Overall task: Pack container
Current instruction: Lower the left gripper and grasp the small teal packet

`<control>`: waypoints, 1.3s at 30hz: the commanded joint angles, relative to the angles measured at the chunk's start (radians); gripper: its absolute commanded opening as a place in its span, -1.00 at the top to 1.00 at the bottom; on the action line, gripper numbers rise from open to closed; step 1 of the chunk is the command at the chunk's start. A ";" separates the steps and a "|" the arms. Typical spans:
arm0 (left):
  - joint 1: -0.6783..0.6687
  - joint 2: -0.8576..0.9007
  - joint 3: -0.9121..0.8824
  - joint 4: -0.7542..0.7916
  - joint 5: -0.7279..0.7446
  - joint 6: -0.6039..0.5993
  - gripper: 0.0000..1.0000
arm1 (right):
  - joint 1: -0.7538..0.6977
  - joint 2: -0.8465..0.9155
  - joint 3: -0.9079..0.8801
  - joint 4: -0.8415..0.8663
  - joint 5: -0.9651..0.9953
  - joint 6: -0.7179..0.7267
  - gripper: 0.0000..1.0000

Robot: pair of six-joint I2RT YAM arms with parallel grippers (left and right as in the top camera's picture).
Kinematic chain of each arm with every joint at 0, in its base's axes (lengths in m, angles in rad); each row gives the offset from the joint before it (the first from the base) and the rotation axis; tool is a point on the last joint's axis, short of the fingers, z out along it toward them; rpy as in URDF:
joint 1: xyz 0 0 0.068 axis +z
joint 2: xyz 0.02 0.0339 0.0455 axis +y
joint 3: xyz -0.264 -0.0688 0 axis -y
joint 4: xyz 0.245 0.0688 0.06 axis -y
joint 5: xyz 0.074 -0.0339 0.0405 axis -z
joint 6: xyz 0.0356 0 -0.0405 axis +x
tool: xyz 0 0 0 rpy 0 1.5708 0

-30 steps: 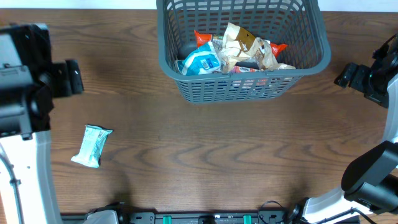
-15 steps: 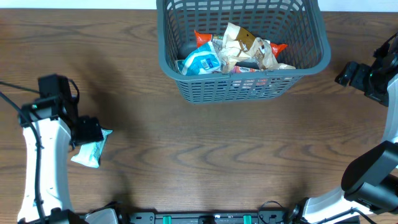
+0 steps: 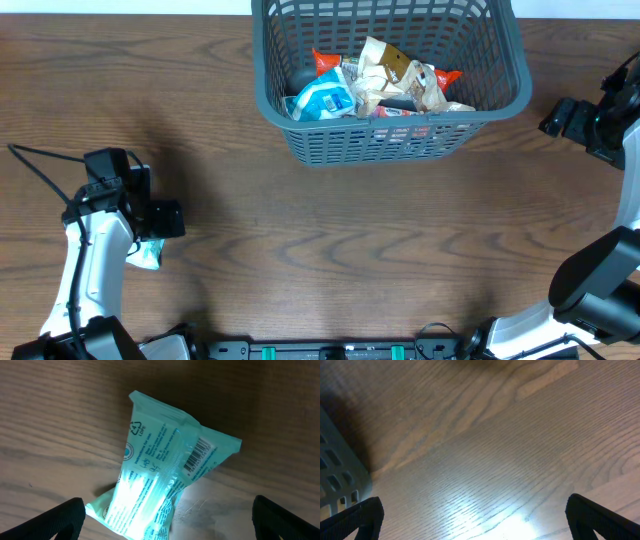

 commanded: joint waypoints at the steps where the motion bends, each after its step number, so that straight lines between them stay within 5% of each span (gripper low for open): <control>1: 0.000 -0.005 0.001 0.000 0.014 0.098 -0.97 | -0.002 0.001 -0.005 0.002 -0.008 -0.012 -0.99; 12: 0.047 0.060 0.000 -0.015 0.015 0.196 -0.97 | -0.002 0.001 -0.005 0.003 -0.008 -0.012 -0.99; 33: 0.070 0.237 0.000 0.072 0.019 0.193 -0.99 | -0.002 0.001 -0.005 0.002 -0.008 -0.012 -0.98; 36: 0.070 0.237 0.000 0.078 0.019 0.189 -0.68 | -0.002 0.001 -0.005 0.002 -0.008 -0.012 -0.99; 39: 0.070 0.237 0.001 0.088 0.059 0.182 0.06 | -0.002 0.001 -0.005 0.002 -0.008 -0.012 -0.99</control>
